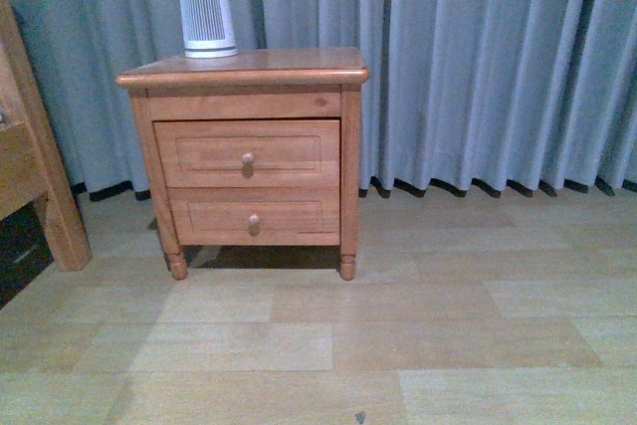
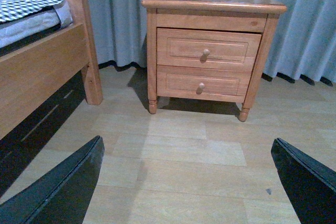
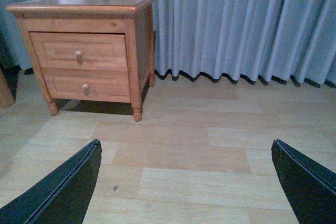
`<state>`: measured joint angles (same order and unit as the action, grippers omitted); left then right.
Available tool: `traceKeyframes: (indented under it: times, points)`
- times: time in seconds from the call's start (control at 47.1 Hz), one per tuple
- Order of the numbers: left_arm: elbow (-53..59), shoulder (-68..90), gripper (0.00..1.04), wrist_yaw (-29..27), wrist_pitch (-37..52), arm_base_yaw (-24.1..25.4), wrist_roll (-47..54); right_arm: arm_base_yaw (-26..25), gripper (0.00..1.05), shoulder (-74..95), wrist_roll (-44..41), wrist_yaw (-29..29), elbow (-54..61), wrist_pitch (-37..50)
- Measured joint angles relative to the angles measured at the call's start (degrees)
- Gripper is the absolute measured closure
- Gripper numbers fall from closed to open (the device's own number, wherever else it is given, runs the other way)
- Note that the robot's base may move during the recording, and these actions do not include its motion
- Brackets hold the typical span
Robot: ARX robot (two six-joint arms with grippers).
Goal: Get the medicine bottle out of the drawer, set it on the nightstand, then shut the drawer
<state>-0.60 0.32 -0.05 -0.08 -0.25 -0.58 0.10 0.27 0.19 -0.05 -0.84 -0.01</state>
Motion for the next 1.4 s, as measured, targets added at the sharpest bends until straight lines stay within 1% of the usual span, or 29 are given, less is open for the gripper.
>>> traceKeyframes:
  times: [1.402]
  points:
    - [0.0, 0.0, 0.06, 0.0, 0.0, 0.0, 0.0, 0.0, 0.07, 0.0, 0.0, 0.0, 0.0, 0.0]
